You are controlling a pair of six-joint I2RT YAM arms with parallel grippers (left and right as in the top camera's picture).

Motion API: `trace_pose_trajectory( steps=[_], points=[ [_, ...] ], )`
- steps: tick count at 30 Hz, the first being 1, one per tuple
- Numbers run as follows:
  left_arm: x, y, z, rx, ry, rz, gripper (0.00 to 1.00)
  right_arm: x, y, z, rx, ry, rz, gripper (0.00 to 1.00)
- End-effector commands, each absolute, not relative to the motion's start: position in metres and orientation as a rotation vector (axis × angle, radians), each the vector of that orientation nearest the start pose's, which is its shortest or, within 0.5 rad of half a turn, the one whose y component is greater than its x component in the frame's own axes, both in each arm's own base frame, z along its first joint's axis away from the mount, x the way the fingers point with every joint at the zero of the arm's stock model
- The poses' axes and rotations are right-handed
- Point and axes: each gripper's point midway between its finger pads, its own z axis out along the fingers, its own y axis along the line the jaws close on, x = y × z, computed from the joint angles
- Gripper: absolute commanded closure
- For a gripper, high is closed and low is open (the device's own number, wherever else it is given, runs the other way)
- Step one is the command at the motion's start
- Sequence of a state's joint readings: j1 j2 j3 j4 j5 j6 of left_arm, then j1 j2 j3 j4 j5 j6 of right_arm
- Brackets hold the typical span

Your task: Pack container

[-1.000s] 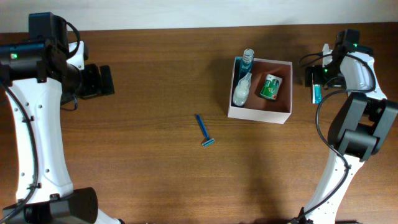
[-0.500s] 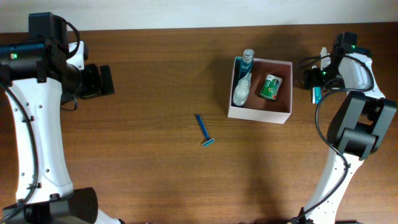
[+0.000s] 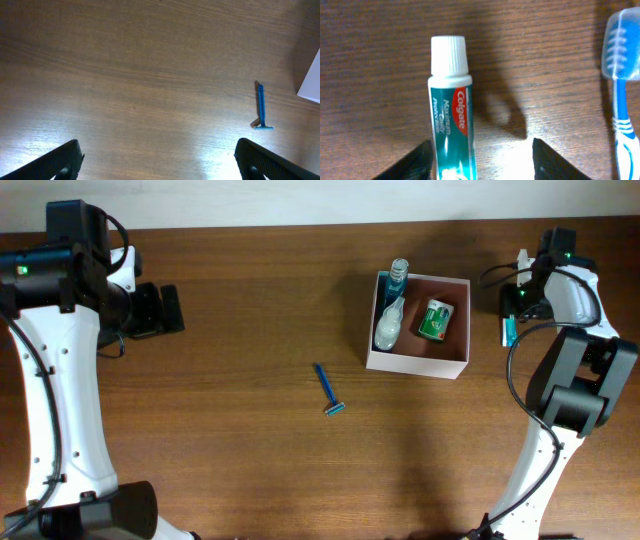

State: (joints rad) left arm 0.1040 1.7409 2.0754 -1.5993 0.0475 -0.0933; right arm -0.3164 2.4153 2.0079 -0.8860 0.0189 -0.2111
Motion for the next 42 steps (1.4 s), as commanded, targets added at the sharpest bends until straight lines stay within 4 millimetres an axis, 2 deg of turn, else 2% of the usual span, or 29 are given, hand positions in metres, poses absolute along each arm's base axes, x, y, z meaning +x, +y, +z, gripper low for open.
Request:
trace_pose_trajectory(
  steps=[1, 2, 6, 8, 9, 11, 14, 19, 22, 26, 30, 34, 37, 38, 40, 42],
  points=[
    [0.347, 0.03, 0.28, -0.25, 2.813, -0.056, 0.01, 0.504, -0.172, 0.001, 0.177, 2.881, -0.137, 0.55],
    [0.347, 0.03, 0.28, -0.25, 2.813, -0.056, 0.01, 0.505, -0.172, 0.001, 0.177, 2.879, -0.137, 0.58],
    [0.347, 0.03, 0.28, -0.25, 2.812, -0.056, 0.01, 0.505, -0.171, 0.002, 0.175, 2.877, -0.131, 0.62],
    [0.347, 0.03, 0.28, -0.25, 2.813, -0.056, 0.01, 0.507, -0.168, 0.002, 0.171, 2.873, -0.099, 0.7],
    [0.347, 0.03, 0.28, -0.25, 2.812, -0.056, 0.01, 0.507, -0.167, 0.002, 0.17, 2.872, -0.094, 0.7],
    [0.347, 0.03, 0.28, -0.25, 2.813, -0.056, 0.01, 0.507, -0.165, 0.002, 0.17, 2.869, -0.08, 0.79],
    [0.347, 0.03, 0.28, -0.25, 2.813, -0.056, 0.01, 0.507, -0.165, 0.002, 0.206, 2.868, -0.075, 0.86],
    [0.347, 0.03, 0.28, -0.25, 2.813, -0.056, 0.01, 0.507, -0.165, 0.007, 0.207, 2.872, -0.073, 0.87],
    [0.347, 0.03, 0.28, -0.25, 2.813, -0.056, 0.01, 0.515, -0.168, 0.028, 0.254, 2.841, -0.075, 0.87],
    [0.347, 0.03, 0.28, -0.25, 2.813, -0.056, 0.01, 0.524, -0.166, 0.071, 0.313, 2.801, -0.065, 0.87],
    [0.347, 0.03, 0.28, -0.25, 2.813, -0.056, 0.01, 0.516, -0.133, 0.131, 0.244, 2.823, -0.013, 0.86],
    [0.347, 0.03, 0.28, -0.25, 2.813, -0.056, 0.01, 0.505, -0.102, 0.164, 0.172, 2.844, 0.001, 0.86],
    [0.347, 0.03, 0.28, -0.25, 2.812, -0.056, 0.01, 0.495, -0.085, 0.175, 0.129, 2.873, 0.004, 0.86],
    [0.347, 0.03, 0.28, -0.25, 2.813, -0.056, 0.0, 0.493, -0.085, 0.175, 0.129, 2.879, -0.007, 0.86],
    [0.347, 0.03, 0.28, -0.25, 2.812, -0.056, 0.01, 0.49, -0.096, 0.174, 0.141, 2.894, -0.104, 0.85],
    [0.347, 0.03, 0.28, -0.25, 2.813, -0.056, 0.0, 0.491, -0.117, 0.169, 0.179, 2.887, -0.202, 0.79]
  ],
)
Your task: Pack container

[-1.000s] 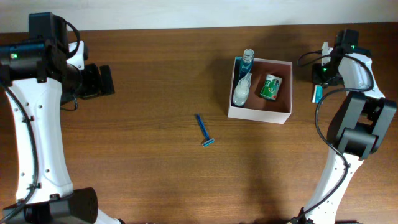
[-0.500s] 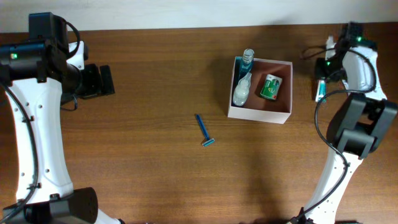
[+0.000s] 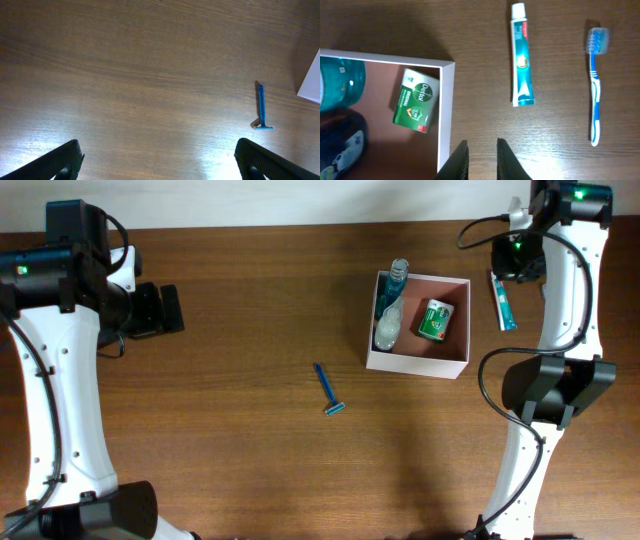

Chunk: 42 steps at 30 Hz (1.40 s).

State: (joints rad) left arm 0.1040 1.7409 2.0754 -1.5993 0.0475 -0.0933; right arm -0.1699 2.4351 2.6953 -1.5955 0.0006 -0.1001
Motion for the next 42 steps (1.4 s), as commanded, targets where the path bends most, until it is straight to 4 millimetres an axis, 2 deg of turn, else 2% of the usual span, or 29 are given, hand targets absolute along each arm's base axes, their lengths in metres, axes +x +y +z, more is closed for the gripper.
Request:
trace_pose_trajectory(
  steps=[1, 4, 6, 8, 11, 16, 24, 35, 38, 42],
  points=[
    [0.347, 0.03, 0.28, -0.25, 2.812, -0.056, 0.0, 0.495, -0.126, 0.167, 0.2, 2.872, -0.217, 0.78],
    [0.347, 0.03, 0.28, -0.25, 2.813, -0.056, 0.01, 0.506, -0.149, 0.156, 0.255, 2.825, -0.225, 0.73],
    [0.347, 0.029, 0.28, -0.249, 2.812, -0.056, 0.01, 0.513, -0.164, 0.141, 0.276, 2.804, -0.213, 0.69],
    [0.347, 0.03, 0.28, -0.25, 2.813, -0.056, 0.01, 0.521, -0.156, 0.109, 0.175, 2.815, -0.055, 0.61],
    [0.347, 0.03, 0.28, -0.25, 2.812, -0.056, 0.01, 0.518, -0.149, 0.074, 0.16, 2.85, -0.012, 0.58],
    [0.347, 0.03, 0.28, -0.25, 2.813, -0.056, 0.01, 0.514, -0.141, 0.039, 0.098, 2.884, -0.015, 0.57],
    [0.347, 0.03, 0.28, -0.25, 2.813, -0.056, 0.01, 0.527, -0.145, 0.036, 0.091, 2.834, -0.034, 0.57],
    [0.347, 0.03, 0.28, -0.25, 2.813, -0.056, 0.01, 0.531, -0.144, 0.013, 0.058, 2.85, -0.032, 0.56],
    [0.347, 0.03, 0.28, -0.25, 2.812, -0.056, 0.01, 0.528, -0.143, 0.004, 0.06, 2.869, -0.024, 0.52],
    [0.347, 0.03, 0.28, -0.25, 2.813, -0.056, 0.01, 0.527, -0.143, 0.002, 0.06, 2.875, -0.022, 0.52]
  ],
)
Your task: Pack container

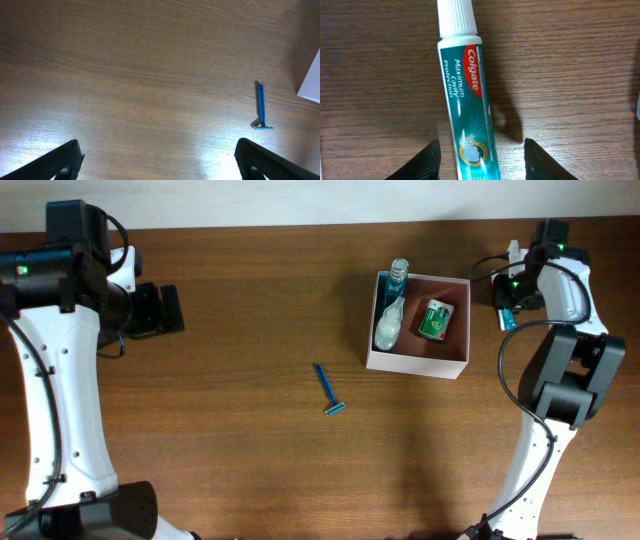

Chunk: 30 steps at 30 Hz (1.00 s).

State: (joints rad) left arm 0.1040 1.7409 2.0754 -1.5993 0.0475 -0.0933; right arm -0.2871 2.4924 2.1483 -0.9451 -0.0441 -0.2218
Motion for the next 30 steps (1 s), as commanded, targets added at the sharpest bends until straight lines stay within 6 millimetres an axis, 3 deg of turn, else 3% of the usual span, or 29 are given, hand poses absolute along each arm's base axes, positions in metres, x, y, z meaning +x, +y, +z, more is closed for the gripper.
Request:
trace_pose_trajectory(
  steps=[1, 30],
  points=[
    [0.3472, 0.0295, 0.28, -0.25, 2.812, -0.056, 0.01, 0.5275, -0.1428, 0.0015, 0.06, 2.874, -0.023, 0.52],
    [0.3472, 0.0295, 0.28, -0.25, 2.812, -0.056, 0.0, 0.5313, -0.1439, -0.0006, 0.059, 2.861, -0.028, 0.53]
  ],
)
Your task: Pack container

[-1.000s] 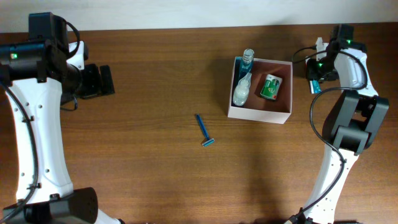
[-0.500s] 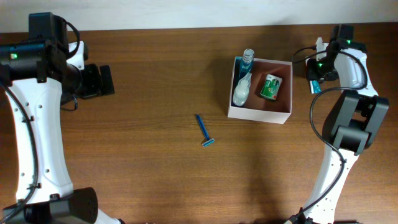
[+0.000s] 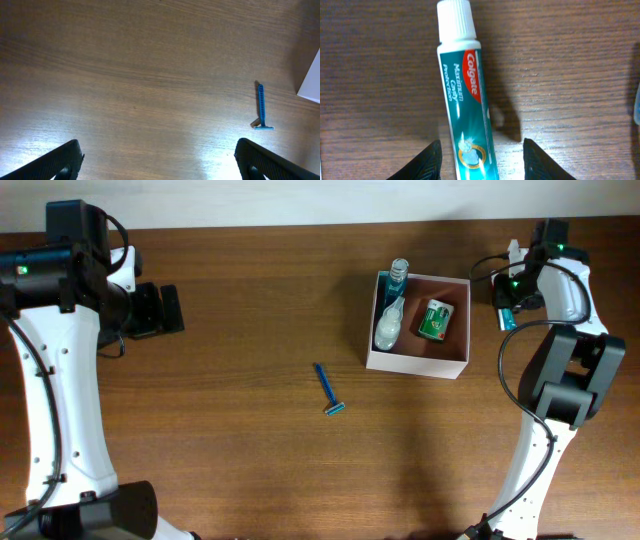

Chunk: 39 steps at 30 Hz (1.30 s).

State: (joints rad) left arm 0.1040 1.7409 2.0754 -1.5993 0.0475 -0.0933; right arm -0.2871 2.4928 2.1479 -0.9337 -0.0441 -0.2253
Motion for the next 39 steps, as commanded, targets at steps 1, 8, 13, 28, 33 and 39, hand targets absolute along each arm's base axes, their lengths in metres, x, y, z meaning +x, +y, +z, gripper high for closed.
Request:
trace_pose_trajectory(
  steps=[1, 8, 13, 28, 33, 39],
  points=[
    [0.347, 0.029, 0.28, -0.249, 2.813, -0.056, 0.0, 0.532, -0.144, -0.001, 0.059, 2.857, -0.03, 0.53],
    [0.347, 0.03, 0.28, -0.25, 2.813, -0.056, 0.01, 0.533, -0.144, -0.008, 0.058, 2.86, -0.027, 0.53],
    [0.347, 0.03, 0.28, -0.25, 2.813, -0.056, 0.01, 0.534, -0.14, -0.007, 0.053, 2.855, 0.003, 0.56],
    [0.347, 0.03, 0.28, -0.25, 2.813, -0.056, 0.0, 0.535, -0.142, -0.002, 0.061, 2.85, -0.008, 0.81],
    [0.347, 0.03, 0.28, -0.25, 2.812, -0.056, 0.01, 0.538, -0.142, 0.028, 0.06, 2.844, -0.01, 0.9],
    [0.347, 0.03, 0.28, -0.25, 2.812, -0.056, 0.01, 0.539, -0.142, 0.065, 0.102, 2.832, -0.002, 0.9]
  ],
)
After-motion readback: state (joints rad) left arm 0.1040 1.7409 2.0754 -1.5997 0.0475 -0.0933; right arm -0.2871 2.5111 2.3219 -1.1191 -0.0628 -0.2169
